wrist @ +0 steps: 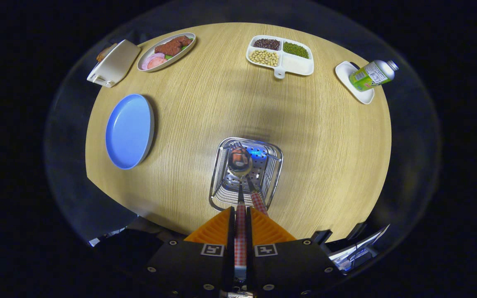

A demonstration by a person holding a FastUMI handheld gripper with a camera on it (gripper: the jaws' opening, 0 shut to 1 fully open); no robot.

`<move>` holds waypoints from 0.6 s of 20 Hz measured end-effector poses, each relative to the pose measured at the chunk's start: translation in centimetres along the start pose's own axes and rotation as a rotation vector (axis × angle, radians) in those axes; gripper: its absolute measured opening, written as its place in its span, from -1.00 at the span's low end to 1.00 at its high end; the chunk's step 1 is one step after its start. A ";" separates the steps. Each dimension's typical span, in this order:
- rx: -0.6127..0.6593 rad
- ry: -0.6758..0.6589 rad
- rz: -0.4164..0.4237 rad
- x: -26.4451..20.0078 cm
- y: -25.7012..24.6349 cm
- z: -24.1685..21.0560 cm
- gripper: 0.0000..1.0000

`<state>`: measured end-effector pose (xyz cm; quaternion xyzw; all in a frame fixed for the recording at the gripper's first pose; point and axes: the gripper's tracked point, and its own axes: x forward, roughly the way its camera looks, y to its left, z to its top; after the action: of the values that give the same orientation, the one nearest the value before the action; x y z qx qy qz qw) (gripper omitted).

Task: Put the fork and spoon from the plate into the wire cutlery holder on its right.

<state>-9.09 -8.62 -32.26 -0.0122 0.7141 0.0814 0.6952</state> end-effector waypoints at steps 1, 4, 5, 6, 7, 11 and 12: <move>0.007 -0.002 -0.005 -0.4 -0.2 0.1 -0.76; 0.048 -0.036 -0.011 -0.1 -0.4 0.5 -0.76; 0.069 -0.060 -0.013 -0.4 -0.5 0.9 -0.77; 0.094 -0.095 -0.011 -0.8 -0.6 1.3 -0.77; 0.118 -0.133 -0.003 -1.4 -0.5 1.7 -0.76; 0.184 -0.286 0.027 -3.9 -0.3 3.1 -0.51; 0.183 -0.329 0.036 -4.6 0.0 3.6 -0.28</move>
<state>-5.36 -8.59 -27.76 0.0772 0.5954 0.0293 0.7992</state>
